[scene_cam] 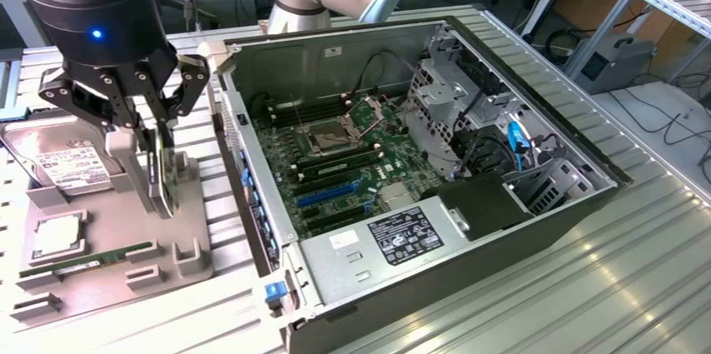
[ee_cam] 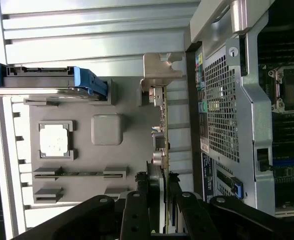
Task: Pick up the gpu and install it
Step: 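Pick up the gpu and move the gpu toward the slot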
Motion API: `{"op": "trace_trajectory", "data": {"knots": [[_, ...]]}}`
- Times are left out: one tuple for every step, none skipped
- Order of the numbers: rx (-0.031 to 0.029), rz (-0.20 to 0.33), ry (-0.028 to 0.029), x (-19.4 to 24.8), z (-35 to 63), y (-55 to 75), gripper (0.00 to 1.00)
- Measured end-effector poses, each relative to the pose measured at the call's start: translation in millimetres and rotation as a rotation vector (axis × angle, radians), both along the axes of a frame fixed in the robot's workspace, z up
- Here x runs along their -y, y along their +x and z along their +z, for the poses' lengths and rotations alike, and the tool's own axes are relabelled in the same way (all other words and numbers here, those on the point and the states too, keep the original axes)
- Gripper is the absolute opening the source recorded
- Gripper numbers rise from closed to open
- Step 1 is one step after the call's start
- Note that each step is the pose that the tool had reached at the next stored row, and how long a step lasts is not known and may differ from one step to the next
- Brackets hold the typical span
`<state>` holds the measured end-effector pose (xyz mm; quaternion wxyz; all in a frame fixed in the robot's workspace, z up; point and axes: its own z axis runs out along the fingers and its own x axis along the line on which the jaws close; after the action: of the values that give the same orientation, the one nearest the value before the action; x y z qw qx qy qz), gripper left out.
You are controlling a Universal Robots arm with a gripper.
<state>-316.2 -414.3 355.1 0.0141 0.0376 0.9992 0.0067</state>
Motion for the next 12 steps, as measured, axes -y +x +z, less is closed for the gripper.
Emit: {"op": "trace_trajectory", "data": {"knots": [[-0.0001, 0.0, -0.0001, 0.0, 0.9, 0.0, 0.27], [-0.0001, 0.0, -0.0001, 0.0, 1.5, 0.0, 0.27], [-0.0001, 0.0, -0.0001, 0.0, 2.1, 0.0, 0.27], [-0.0001, 0.0, -0.0001, 0.0, 2.8, 0.0, 0.27], [-0.0001, 0.0, -0.0001, 0.0, 3.7, 0.1, 0.27], [-0.0001, 0.0, -0.0001, 0.0, 4.4, 0.1, 0.27], [-0.0001, 0.0, -0.0001, 0.0, 5.0, 0.1, 0.27], [-0.0001, 0.0, -0.0001, 0.0, 5.8, 0.1, 0.27], [-0.0001, 0.0, -0.0001, 0.0, 6.6, 0.1, 0.27], [-0.0001, 0.0, -0.0001, 0.0, 7.3, 0.1, 0.27], [-0.0001, 0.0, -0.0001, 0.0, 8.0, 0.1, 0.27], [-0.0001, 0.0, -0.0001, 0.0, 8.8, 0.1, 0.27]]}}
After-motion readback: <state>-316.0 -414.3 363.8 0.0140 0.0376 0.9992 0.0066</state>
